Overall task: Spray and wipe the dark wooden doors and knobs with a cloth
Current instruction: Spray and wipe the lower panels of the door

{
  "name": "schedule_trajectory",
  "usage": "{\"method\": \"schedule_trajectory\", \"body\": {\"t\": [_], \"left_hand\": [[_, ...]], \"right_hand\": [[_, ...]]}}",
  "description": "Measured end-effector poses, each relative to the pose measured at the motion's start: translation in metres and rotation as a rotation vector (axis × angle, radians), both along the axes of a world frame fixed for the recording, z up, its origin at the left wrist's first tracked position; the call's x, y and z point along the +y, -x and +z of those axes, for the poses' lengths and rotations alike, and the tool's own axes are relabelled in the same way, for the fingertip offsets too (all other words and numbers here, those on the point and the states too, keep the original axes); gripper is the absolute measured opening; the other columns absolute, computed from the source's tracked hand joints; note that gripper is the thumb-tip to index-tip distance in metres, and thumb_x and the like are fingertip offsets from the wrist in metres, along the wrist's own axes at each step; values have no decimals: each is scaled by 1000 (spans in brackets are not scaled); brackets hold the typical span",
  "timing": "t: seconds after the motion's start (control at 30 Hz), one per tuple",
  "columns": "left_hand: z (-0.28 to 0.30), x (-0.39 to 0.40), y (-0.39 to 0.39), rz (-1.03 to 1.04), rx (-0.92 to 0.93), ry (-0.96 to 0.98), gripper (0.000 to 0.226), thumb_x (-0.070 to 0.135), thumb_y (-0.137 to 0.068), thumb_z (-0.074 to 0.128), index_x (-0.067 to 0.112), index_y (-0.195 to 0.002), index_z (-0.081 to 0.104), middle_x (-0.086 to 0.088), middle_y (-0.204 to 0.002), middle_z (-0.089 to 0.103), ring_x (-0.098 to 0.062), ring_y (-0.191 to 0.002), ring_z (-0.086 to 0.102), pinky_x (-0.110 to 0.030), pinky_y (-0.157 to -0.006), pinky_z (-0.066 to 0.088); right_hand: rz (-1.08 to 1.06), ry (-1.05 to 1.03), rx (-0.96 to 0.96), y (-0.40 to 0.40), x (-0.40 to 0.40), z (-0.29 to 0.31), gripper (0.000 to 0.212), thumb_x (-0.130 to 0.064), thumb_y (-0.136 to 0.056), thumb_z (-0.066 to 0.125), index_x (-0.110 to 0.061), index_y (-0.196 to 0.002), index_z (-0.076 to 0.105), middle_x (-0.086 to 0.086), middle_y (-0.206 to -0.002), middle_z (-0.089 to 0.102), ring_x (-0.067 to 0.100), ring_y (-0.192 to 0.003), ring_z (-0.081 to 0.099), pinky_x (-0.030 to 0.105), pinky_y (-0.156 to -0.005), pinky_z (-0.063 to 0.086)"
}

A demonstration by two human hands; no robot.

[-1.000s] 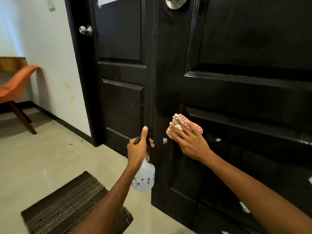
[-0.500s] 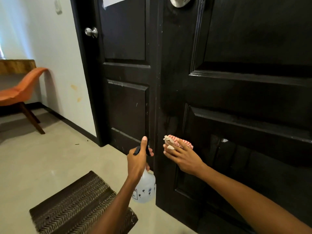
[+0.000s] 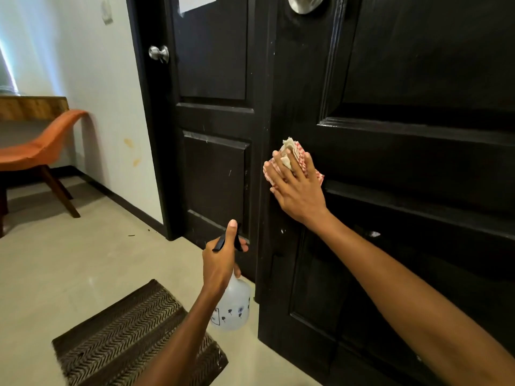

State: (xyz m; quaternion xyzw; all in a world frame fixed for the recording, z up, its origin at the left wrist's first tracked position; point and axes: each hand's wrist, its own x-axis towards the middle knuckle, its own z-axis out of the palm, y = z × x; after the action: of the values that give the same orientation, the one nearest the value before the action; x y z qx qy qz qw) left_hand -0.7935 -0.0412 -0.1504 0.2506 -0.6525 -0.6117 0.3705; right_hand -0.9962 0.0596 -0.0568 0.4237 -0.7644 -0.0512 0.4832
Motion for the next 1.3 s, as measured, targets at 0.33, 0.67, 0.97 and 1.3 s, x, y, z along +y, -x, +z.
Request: {"method": "schedule_trajectory", "body": {"t": [0.33,0.67,0.97,1.3], "left_hand": [[-35,-1,5,2,-34,-9,67,69,-92,46,9,-86,76,-4,-81,77,-22,-43,57,-30,-47,50],[-50,2,-12,14,-90,-18,62,62,-101,45,10,-84,75,-1,-81,77,-22,-41,55,-33,-50,50],[-39,0,-3,-4,-19,-18,66,66,-95,45,10,-84,76,-2,-82,77,-27,-44,57,-34,-49,51],[-33,1,11,-39,-9,-9,64,65,-94,49,8,-82,75,-6,-80,76,-21,-40,54,-31,-47,49]], "right_hand": [[-15,-717,-134,-10,-4,-192,67,-45,-105,27,-18,-162,3,13,-168,-12,35,-153,-21,57,-116,-25],[27,-755,-155,-14,23,-198,73,-31,-94,55,-25,-160,25,5,-170,4,32,-156,-9,57,-113,-30],[-4,184,-61,-9,-6,-47,66,-26,-101,48,-19,-161,22,10,-170,10,36,-156,3,59,-124,-2],[31,-664,-68,-1,12,-148,72,-34,-100,40,-19,-162,6,14,-169,-1,38,-154,-13,59,-115,-25]]}}
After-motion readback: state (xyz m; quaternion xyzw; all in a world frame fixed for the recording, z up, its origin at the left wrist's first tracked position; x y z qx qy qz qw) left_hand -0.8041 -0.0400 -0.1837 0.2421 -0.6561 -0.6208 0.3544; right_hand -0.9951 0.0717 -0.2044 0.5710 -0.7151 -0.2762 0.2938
